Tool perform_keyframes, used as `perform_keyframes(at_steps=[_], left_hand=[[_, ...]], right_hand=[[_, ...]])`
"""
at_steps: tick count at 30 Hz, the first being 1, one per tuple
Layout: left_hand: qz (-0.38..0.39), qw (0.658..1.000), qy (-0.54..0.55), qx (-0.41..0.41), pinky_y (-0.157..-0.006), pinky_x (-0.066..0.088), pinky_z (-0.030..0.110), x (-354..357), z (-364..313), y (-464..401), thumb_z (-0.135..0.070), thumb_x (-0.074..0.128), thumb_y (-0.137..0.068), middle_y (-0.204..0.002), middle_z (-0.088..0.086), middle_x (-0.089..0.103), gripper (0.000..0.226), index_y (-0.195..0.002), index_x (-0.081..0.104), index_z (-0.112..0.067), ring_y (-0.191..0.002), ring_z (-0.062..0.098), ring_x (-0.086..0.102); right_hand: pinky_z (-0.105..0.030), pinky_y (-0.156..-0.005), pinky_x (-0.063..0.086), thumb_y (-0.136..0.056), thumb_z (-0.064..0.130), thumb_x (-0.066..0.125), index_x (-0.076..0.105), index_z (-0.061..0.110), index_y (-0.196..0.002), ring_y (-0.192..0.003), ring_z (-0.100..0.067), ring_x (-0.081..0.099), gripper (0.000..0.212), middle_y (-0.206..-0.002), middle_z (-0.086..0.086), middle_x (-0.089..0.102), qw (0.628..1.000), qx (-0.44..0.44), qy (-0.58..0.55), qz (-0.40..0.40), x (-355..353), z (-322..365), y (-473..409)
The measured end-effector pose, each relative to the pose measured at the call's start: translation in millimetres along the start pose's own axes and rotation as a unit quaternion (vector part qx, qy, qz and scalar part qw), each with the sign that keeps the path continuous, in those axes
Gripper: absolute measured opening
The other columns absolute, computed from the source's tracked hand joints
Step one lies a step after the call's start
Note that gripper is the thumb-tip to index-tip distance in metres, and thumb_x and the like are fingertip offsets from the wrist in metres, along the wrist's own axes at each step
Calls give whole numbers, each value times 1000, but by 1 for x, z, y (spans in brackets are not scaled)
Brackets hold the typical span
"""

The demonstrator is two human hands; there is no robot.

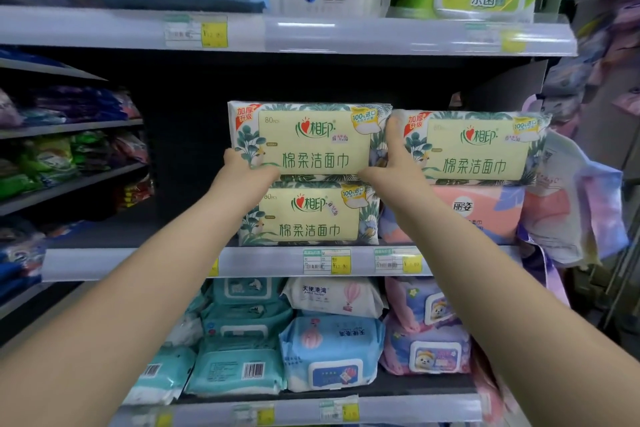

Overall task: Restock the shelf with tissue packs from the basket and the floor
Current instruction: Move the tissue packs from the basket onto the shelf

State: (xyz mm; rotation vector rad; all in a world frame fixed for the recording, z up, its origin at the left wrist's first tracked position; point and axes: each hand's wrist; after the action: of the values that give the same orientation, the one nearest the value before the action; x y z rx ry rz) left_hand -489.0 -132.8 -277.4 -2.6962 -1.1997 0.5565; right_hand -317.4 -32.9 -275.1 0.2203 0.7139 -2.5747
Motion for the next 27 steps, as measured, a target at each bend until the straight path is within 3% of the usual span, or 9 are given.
perform_keyframes(at_steps=[4,6,8,10,11,12,15,21,27], left_hand=[[-8,1000,-23,-8,-79,46,33,0,3,-1,-21,57,-82,-124,4,51,70,-141,20,-14,-99,20,54],[5,999,-43,-22,-80,45,33,0,1,3,-22,57,-83,-132,7,47,81,-147,8,-13,-98,20,53],[17,996,-79,-39,-76,41,30,-1,0,13,-22,57,-86,-141,10,39,89,-148,-7,-12,-93,18,49],[24,992,-117,-45,-79,44,31,-3,1,29,-23,57,-86,-146,11,34,95,-146,-15,-12,-100,22,52],[29,990,-130,-42,-84,45,32,-6,2,37,-23,58,-86,-145,11,34,96,-146,-16,-11,-108,24,51],[35,989,-141,-37,-86,44,30,-8,3,48,-23,58,-86,-146,11,33,96,-146,-15,-11,-115,25,49],[53,978,-200,-7,-83,38,27,-19,1,87,-23,57,-88,-149,8,27,86,-148,-3,-11,-121,23,43],[76,939,-333,22,-116,17,41,-61,23,183,-30,57,-87,-158,1,-8,92,-147,-13,-26,-145,26,2],[74,923,-379,-4,-118,9,45,-120,64,285,-41,56,-85,-157,1,-11,95,-146,-15,-27,-145,26,-6]], right_hand=[[-15,-58,39,-89,0,49,-8,42,-145,-64,3,41,91,-78,21,31,1000,13,-1,1,-1,4,6],[-12,-57,40,-88,0,50,-8,40,-146,-74,-1,45,90,-100,22,43,1000,11,-6,15,-1,9,12],[-6,-59,43,-89,-3,49,-7,34,-147,-87,-5,46,89,-134,17,35,1000,6,-2,29,-3,15,23],[-8,-63,37,-89,-6,46,-8,35,-147,-86,1,40,89,-135,16,29,999,-3,4,43,-7,20,38],[-14,-77,48,-89,-7,46,-9,37,-146,-105,2,51,90,-134,17,28,999,-6,9,50,-10,22,46],[-24,-95,40,-90,-5,46,-8,39,-146,-123,-11,37,90,-139,19,26,998,1,15,53,-13,23,54],[-20,-86,39,-91,3,51,-4,35,-148,-134,-12,33,86,-156,12,9,997,24,53,60,-16,31,86],[0,-76,31,-89,18,60,0,27,-149,-139,-13,24,86,-155,12,14,980,23,145,136,1,48,159],[-28,-112,20,-83,27,67,-5,22,-149,-144,-14,11,98,-157,3,8,949,-12,200,242,45,53,239]])
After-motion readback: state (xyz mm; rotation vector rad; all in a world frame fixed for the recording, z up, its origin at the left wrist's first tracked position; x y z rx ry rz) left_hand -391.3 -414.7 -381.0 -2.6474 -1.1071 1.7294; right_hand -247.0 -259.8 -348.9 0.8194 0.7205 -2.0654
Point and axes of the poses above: each hand's wrist, its own y-axis away from the middle knuckle, its own x-axis out of the palm, z = x × y
